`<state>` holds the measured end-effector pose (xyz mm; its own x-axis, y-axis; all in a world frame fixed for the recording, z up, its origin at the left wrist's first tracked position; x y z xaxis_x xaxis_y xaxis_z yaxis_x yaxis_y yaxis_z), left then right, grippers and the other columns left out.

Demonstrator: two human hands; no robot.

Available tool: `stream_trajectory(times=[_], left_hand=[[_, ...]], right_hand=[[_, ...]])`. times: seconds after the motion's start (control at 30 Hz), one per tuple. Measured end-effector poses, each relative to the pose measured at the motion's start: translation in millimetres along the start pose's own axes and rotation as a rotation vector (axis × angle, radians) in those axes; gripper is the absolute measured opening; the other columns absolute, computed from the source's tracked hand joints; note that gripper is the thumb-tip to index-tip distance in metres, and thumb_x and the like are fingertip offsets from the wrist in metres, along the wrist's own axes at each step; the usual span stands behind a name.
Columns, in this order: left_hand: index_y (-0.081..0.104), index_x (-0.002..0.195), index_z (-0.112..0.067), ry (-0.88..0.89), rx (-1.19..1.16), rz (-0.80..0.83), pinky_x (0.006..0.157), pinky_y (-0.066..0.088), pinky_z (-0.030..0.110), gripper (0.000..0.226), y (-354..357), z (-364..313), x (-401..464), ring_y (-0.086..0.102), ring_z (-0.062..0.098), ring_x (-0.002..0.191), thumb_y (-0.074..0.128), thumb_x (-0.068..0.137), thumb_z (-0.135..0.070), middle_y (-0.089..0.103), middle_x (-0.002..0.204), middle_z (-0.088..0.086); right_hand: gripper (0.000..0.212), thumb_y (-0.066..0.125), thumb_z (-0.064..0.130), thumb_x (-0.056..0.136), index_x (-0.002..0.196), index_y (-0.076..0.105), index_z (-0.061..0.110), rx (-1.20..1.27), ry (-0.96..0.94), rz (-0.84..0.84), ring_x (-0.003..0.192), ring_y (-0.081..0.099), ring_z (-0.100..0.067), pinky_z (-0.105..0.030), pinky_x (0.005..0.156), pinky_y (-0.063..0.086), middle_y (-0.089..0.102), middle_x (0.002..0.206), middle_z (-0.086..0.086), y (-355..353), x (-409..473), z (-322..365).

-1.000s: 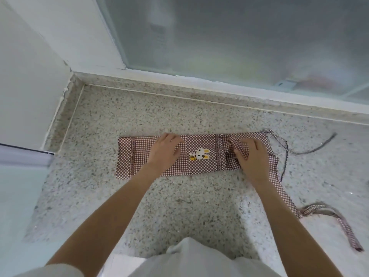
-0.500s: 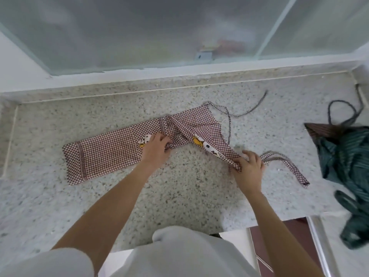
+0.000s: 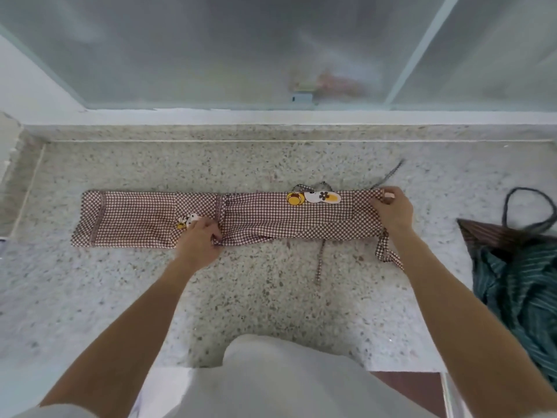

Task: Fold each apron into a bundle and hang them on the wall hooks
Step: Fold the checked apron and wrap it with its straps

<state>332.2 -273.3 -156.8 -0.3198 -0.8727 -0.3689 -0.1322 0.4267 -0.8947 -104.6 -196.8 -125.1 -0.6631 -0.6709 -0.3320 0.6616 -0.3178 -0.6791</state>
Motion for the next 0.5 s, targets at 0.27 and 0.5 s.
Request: stream_trajectory(times=[0.27,0.5], left_hand=[[0.061,0.105,-0.019,0.243,0.003,-0.047,0.083,0.049,0.041,0.033,7,-59,9,0.053,0.023,0.101,0.071,0.077,-0.032,0.056,0.110,0.002],[0.064,0.093,-0.019,0.341,-0.057,-0.093,0.063,0.047,0.026,0.013,6,-72,5,0.062,0.016,0.077,0.067,0.081,-0.016,0.064,0.086,-0.007]], right_hand=[[0.067,0.059,0.023,0.090,0.146,0.021,0.024,-0.103,-0.156,0.157,0.115,0.054,-0.033,-0.040,0.088,0.045,0.051,0.133,-0.014,26,-16,-9],[0.044,0.049,0.002,0.090,0.132,0.044,0.016,-0.099,-0.351,0.077,0.107,0.058,-0.028,-0.027,0.084,0.042,0.059,0.123,-0.009,14,-21,4]])
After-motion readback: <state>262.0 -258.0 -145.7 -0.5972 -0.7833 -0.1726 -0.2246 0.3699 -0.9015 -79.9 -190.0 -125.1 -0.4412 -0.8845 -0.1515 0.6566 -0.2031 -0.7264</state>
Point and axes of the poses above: each hand's wrist, its own x-axis towards the middle knuckle, its own y-axis out of the palm, z = x × y, the point moved 8 cm from there along x, towards the middle knuckle
